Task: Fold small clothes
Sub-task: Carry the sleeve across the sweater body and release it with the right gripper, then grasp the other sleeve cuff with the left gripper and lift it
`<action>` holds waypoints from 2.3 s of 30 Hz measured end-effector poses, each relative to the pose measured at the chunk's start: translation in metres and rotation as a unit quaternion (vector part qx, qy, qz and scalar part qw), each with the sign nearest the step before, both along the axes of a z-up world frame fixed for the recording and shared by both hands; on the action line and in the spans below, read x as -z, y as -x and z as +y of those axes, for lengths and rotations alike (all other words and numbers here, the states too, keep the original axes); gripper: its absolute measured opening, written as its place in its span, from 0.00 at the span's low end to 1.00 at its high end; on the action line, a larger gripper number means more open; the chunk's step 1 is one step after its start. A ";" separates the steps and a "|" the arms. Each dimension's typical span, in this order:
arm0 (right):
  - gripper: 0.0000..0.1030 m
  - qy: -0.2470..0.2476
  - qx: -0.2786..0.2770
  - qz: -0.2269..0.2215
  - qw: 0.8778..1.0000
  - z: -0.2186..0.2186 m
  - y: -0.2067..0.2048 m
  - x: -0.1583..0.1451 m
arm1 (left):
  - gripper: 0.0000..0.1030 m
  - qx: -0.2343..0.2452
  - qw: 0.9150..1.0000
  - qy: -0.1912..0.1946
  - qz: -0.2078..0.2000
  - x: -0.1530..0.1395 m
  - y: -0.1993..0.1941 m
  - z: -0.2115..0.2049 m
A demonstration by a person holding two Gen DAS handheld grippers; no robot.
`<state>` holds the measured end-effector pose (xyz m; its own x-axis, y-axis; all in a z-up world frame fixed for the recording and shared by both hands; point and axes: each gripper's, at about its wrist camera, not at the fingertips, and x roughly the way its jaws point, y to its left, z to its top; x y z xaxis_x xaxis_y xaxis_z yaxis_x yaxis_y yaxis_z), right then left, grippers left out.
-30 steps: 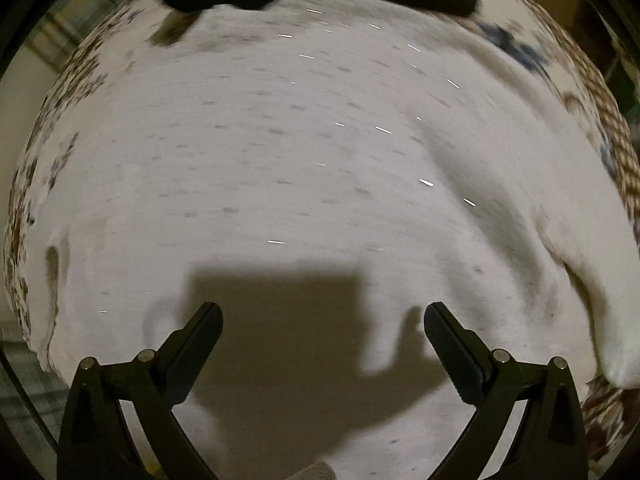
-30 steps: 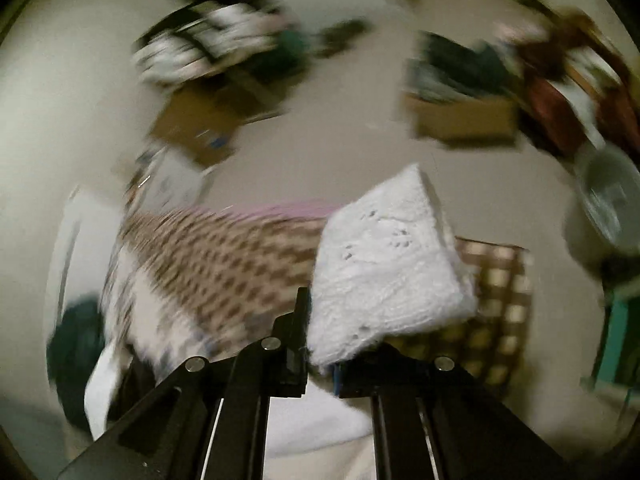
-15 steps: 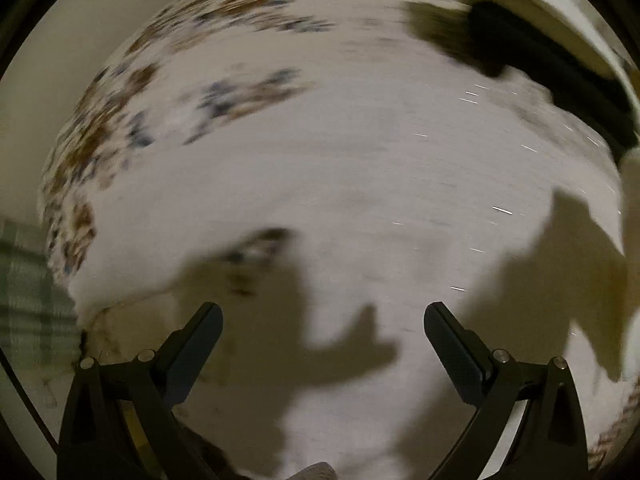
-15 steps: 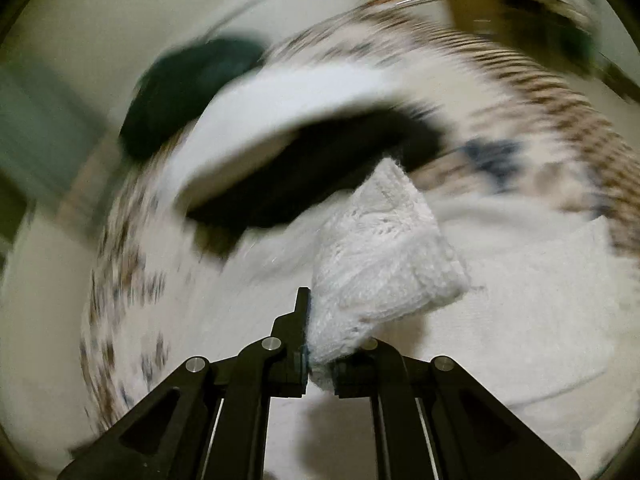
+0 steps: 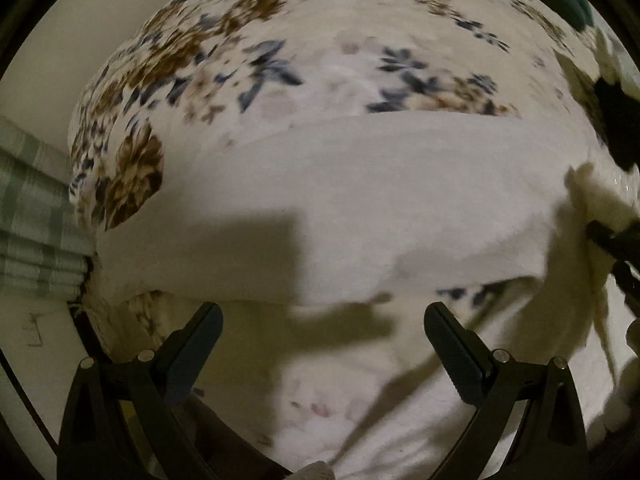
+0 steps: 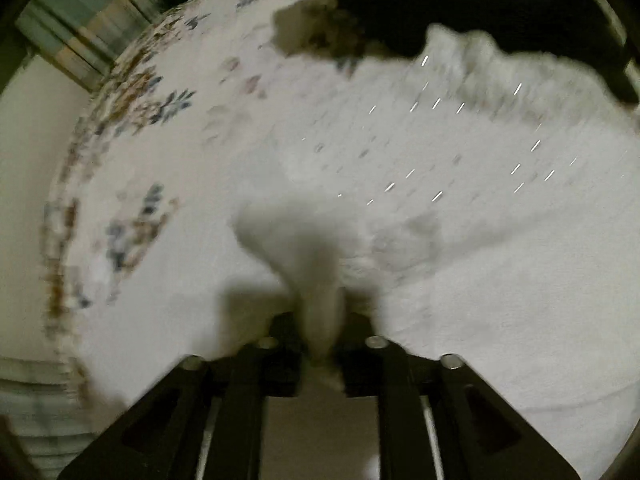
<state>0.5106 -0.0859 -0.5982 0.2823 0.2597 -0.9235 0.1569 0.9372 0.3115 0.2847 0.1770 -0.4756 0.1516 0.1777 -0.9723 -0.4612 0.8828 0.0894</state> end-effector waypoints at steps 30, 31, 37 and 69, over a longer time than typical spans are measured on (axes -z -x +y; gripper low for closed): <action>0.65 -0.013 0.034 0.021 0.999 -0.004 0.053 -0.040 | 0.91 -0.517 0.809 0.206 -0.188 0.094 0.153 0.233; 0.65 -0.012 0.030 0.020 0.999 0.000 0.052 -0.040 | 0.90 -0.521 0.810 0.189 -0.191 0.093 0.151 0.237; 0.65 0.017 0.016 0.015 1.000 0.014 0.050 -0.038 | 0.29 -0.531 0.819 0.120 -0.182 0.085 0.154 0.249; 0.91 0.168 0.100 0.050 0.979 -0.206 0.113 -0.065 | 0.08 0.075 0.943 0.085 -0.313 -0.160 -0.064 -0.121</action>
<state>0.3981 -0.2921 -0.5332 0.1997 -0.1154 -0.9730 0.3624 0.9313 -0.0360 0.3492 0.0563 -0.3153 0.7157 -0.0415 -0.6972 -0.2462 0.9191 -0.3075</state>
